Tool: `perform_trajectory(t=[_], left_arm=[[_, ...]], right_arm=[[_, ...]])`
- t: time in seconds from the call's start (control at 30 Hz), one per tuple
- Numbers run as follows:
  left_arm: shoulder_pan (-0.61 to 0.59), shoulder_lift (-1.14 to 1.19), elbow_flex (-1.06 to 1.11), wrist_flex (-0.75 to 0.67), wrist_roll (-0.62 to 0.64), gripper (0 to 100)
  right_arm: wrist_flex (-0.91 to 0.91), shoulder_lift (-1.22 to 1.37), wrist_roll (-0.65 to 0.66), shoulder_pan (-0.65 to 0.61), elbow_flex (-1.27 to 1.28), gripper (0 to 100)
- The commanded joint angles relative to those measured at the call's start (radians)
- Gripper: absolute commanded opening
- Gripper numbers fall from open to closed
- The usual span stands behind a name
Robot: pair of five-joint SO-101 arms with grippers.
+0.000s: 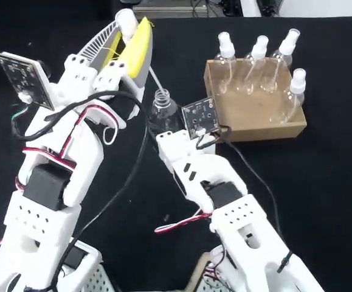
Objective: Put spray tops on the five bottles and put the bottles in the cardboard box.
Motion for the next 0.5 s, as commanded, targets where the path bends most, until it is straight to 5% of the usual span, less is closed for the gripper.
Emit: perform_trajectory(t=[0.0,0.47], left_arm=[[0.004,0.031,-0.019,-0.026,0.009,3],[0.002,0.083,-0.012,-0.018,0.009,3]], right_arm=[[-0.038,-0.047,0.002,-0.014,-0.012,1.1],[-0.037,-0.047,0.002,-0.014,-0.012,1.1]])
